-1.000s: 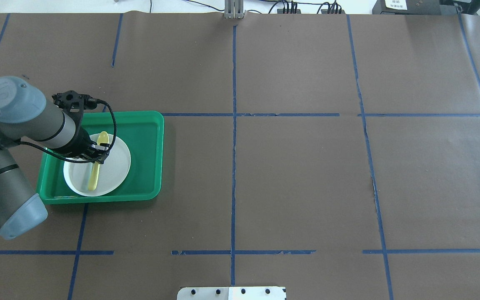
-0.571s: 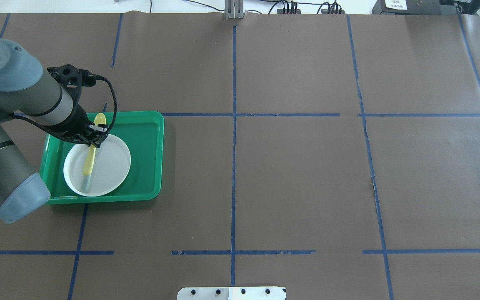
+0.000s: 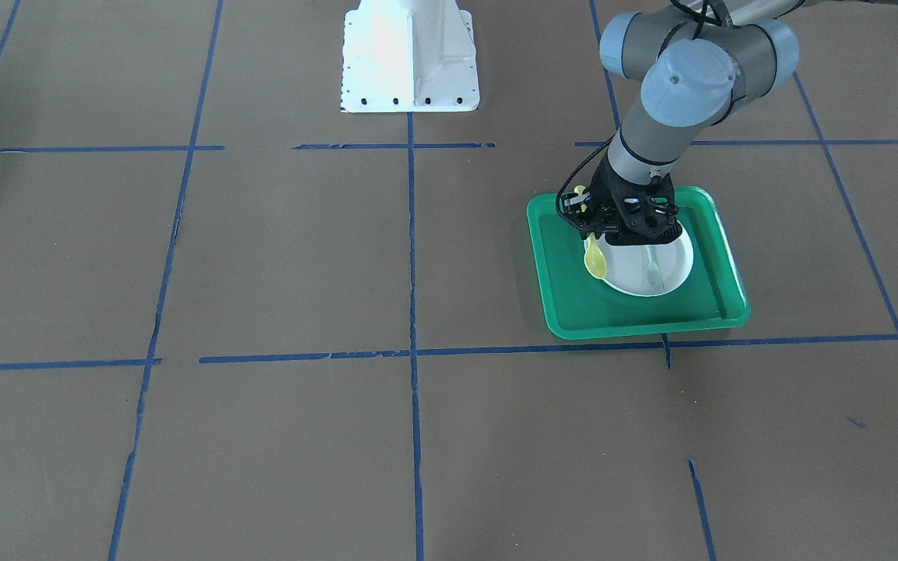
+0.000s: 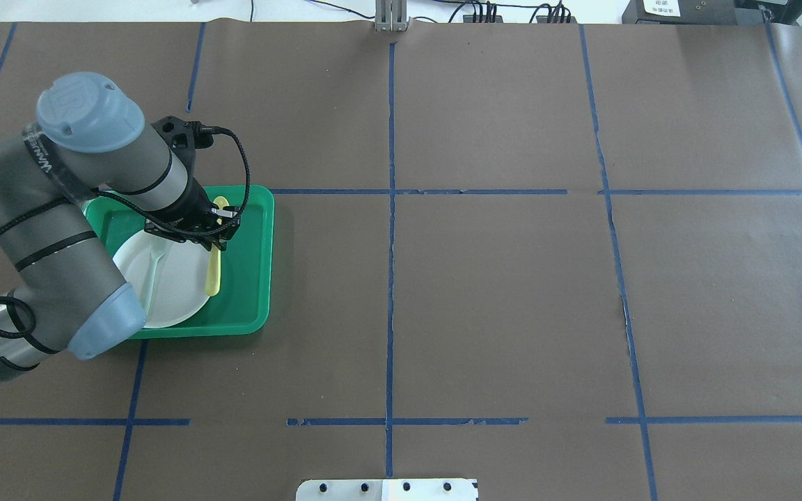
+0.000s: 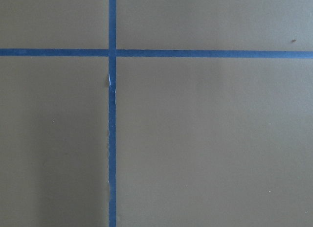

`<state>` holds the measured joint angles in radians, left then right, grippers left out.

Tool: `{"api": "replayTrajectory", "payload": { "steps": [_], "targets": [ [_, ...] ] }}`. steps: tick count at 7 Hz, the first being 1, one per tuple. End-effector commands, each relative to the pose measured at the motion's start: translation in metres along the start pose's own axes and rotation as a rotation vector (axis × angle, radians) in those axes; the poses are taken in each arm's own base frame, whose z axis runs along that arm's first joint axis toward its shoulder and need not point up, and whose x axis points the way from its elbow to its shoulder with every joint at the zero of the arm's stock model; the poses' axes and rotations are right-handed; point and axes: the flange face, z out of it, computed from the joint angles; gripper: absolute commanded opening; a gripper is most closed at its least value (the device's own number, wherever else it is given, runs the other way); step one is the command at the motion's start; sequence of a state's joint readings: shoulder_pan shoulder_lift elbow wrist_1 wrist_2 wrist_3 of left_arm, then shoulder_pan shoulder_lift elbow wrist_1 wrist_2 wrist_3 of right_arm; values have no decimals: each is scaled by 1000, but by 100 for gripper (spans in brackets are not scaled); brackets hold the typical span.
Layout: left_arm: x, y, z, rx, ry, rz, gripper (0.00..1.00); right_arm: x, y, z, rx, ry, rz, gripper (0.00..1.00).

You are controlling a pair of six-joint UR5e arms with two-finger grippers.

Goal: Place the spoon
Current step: 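Lift the yellow spoon and carry it off the plate onto the tray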

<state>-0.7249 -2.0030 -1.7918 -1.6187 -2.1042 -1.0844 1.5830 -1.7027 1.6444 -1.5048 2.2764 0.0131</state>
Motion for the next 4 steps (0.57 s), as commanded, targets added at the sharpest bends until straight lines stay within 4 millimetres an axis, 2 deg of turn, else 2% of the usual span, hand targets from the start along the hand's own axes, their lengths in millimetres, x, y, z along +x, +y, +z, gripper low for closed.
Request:
{"api": "replayTrajectory", "payload": {
  "steps": [1,3,4],
  "targets": [
    [-3,-7,37,-6,10,-3,0,0,0,0,0,0,1,100],
    [-7,-12,66,-11,12,-3,0,0,0,0,0,0,1,100],
    [-4,-6,74,-23,8,-8,0,0,0,0,0,0,1,100]
  ]
}}
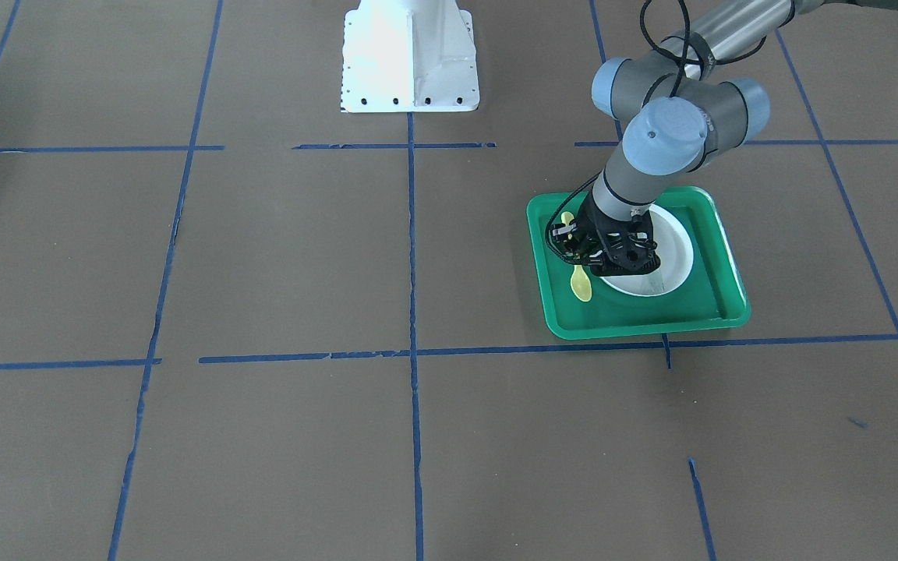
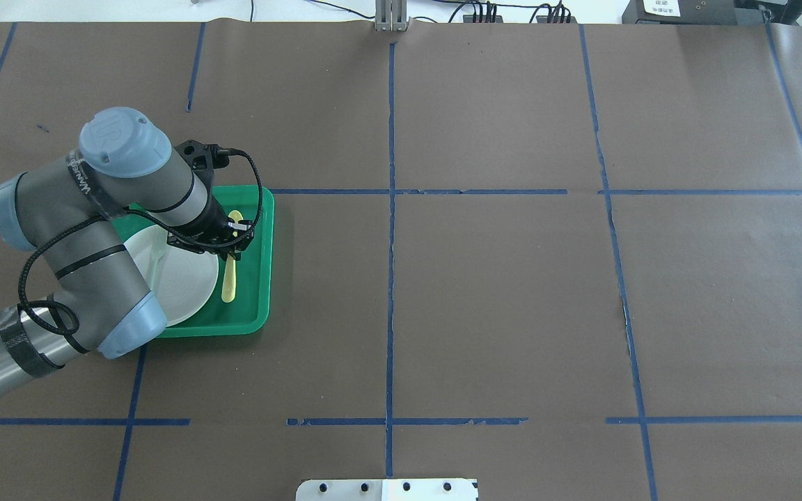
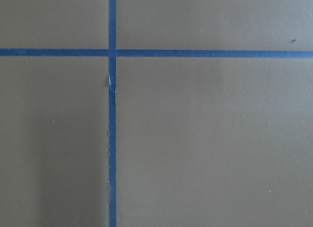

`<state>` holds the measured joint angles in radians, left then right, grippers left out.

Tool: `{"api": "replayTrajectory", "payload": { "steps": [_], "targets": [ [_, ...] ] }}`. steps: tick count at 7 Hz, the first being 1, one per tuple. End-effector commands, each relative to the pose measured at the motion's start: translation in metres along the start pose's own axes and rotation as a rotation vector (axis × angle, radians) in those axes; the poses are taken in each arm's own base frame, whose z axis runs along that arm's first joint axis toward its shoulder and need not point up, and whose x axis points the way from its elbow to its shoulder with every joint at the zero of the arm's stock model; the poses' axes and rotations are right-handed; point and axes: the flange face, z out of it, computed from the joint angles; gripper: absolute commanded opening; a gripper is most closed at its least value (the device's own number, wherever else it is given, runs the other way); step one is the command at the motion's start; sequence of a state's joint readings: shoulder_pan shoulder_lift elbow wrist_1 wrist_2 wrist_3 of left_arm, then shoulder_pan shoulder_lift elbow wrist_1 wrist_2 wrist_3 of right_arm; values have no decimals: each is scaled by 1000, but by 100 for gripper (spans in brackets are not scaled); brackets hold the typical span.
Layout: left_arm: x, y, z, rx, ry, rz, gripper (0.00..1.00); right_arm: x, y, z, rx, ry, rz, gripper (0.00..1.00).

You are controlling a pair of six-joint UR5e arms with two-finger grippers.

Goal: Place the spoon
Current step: 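Lift the yellow spoon and carry it off the plate onto the tray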

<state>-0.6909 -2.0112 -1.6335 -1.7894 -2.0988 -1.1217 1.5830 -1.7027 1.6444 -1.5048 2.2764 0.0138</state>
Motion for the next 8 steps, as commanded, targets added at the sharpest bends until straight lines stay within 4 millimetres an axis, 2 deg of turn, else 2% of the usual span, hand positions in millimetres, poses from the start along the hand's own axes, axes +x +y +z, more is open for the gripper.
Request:
{"api": "replayTrajectory", "payload": {
  "steps": [1,5,6,7,8],
  "targets": [
    [4,10,21,-24,-9,2,0,0,0,0,0,0,0,100],
    [-1,10,16,-16,-8,15,0,0,0,0,0,0,0,100],
    [-4,8,16,-13,-10,20,38,0,0,0,0,0,0,100],
    [-7,4,9,-3,-7,43,99,0,0,0,0,0,0,100],
    [-11,5,11,-5,-12,43,100,0,0,0,1,0,-1,100]
  ]
}}
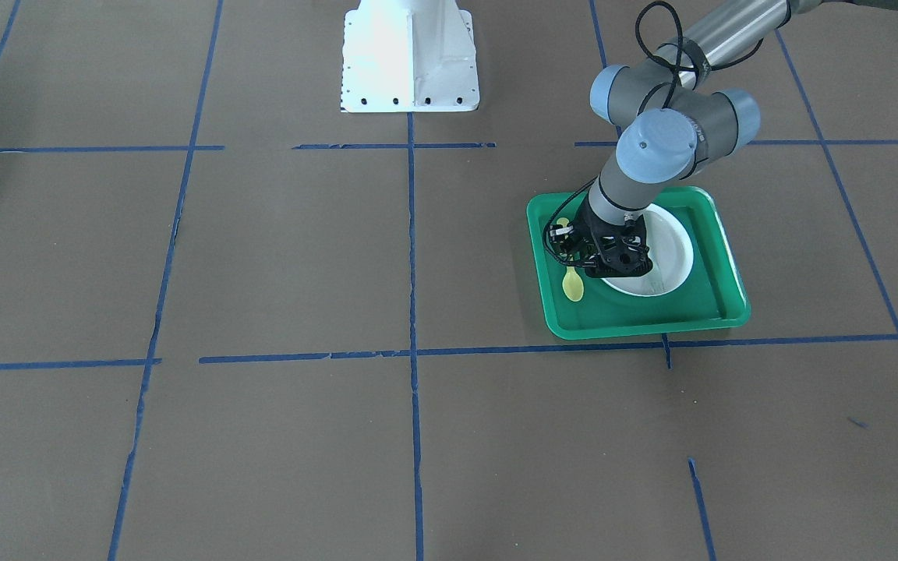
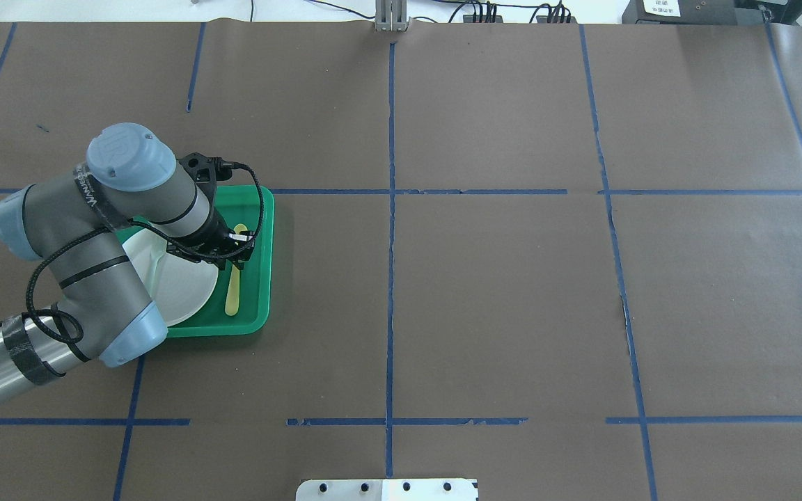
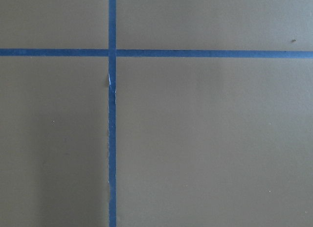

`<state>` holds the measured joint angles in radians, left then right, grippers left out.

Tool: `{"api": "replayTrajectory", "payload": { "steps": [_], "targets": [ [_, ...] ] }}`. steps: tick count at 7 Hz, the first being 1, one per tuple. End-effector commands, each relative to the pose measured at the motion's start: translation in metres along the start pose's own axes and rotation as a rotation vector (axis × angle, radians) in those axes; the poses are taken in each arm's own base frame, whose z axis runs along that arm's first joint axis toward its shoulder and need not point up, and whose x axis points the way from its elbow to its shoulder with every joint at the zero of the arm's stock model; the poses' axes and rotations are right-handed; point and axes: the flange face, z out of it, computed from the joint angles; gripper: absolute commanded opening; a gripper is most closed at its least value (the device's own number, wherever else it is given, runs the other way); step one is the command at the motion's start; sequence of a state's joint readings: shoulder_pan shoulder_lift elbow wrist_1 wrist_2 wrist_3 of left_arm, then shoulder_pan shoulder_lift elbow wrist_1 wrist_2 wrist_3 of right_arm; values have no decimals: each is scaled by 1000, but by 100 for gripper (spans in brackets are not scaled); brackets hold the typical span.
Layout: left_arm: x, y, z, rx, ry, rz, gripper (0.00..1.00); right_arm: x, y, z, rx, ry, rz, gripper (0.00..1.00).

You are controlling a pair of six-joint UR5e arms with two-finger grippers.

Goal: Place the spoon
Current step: 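Open the left gripper to release the spoon on the tray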

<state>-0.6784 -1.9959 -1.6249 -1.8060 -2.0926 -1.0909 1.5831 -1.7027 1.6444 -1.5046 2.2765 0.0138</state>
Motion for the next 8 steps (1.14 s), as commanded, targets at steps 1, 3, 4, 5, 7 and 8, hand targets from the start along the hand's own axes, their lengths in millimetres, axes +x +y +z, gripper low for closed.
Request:
{"api": "replayTrajectory", "payload": {
  "steps": [1,3,4,5,7,8],
  "targets": [
    [-6,1,-5,5,2,11,100,0,0,0,0,0,0,100],
    [-5,0,-13,15,9,11,100,0,0,0,0,0,0,100],
    [-3,-3,-31,32,26,8,100,0,0,0,0,0,0,100],
    [-4,-7,-61,58,34,-3,100,0,0,0,0,0,0,100],
    [-6,-9,-144,123,38,4,100,0,0,0,0,0,0,100],
    [-25,-20,-202,185,29,-3,100,0,0,0,0,0,0,100]
  ]
}}
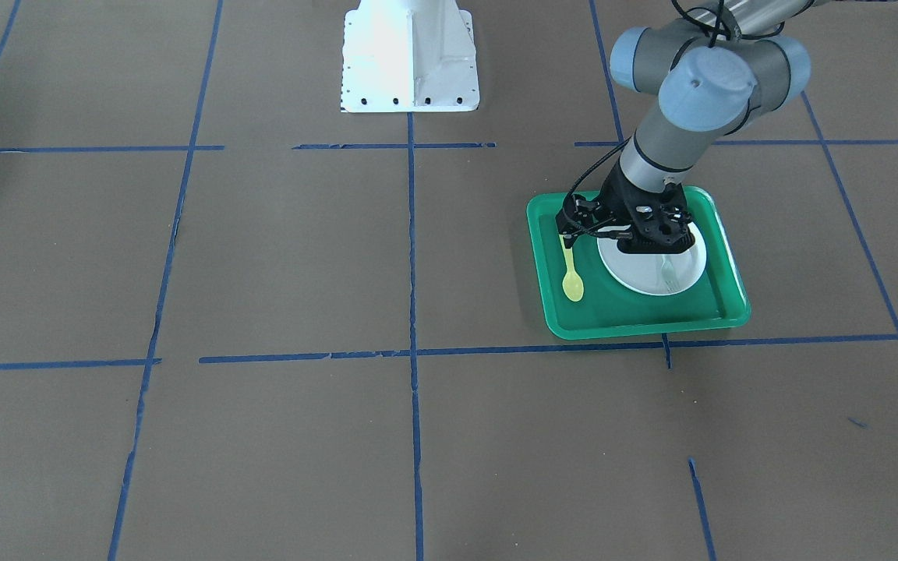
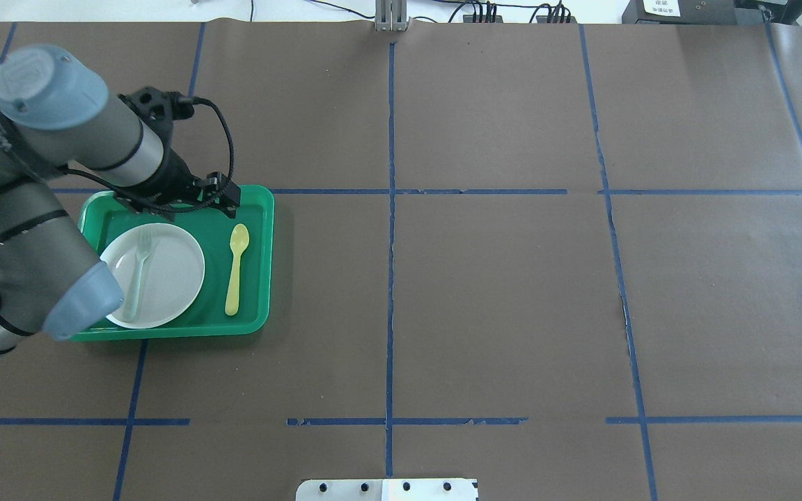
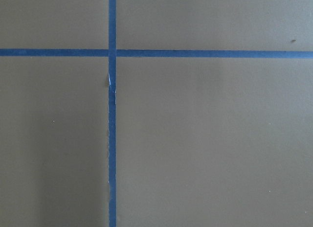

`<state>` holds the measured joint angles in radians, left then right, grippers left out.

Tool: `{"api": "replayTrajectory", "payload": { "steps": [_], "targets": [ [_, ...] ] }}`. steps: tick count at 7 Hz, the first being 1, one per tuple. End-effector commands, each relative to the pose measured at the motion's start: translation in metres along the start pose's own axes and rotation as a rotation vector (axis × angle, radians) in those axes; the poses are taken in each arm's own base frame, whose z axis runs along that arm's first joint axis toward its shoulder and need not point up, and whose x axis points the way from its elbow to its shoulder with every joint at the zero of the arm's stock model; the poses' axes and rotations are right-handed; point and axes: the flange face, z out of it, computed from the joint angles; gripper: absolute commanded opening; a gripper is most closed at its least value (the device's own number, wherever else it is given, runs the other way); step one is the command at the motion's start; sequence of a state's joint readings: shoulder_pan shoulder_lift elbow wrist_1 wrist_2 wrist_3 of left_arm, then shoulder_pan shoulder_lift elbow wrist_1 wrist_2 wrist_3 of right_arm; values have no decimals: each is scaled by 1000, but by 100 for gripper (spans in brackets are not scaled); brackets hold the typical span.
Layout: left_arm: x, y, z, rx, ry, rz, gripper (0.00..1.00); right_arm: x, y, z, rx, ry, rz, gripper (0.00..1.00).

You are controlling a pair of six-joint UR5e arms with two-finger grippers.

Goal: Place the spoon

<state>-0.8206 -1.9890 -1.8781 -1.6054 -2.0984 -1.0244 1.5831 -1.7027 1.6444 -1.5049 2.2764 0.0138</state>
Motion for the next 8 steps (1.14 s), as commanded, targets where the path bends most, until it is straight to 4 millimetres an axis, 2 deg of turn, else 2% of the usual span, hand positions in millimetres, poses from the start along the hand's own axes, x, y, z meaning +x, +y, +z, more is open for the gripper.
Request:
{"api": "replayTrajectory", "payload": {
  "steps": [1,2,3,4,5,6,7,8],
  "targets": [
    [-42,-34,-117,141,-20,6,100,0,0,0,0,0,0,100],
    [-66,-44,-155,187,-47,78,100,0,0,0,0,0,0,100],
    [-101,-56,-179,201,-96,148,100,0,0,0,0,0,0,100],
    [-141,-61,-176,158,-146,264,100,0,0,0,0,0,0,100],
    [-197,-60,-157,79,-157,365,100,0,0,0,0,0,0,100],
    [-280,-77,-146,52,-162,413,100,0,0,0,0,0,0,100],
    [-352,-63,-131,49,-121,420,100,0,0,0,0,0,0,100],
    [-404,-29,-127,66,-108,380,100,0,0,0,0,0,-2,100]
  ]
}}
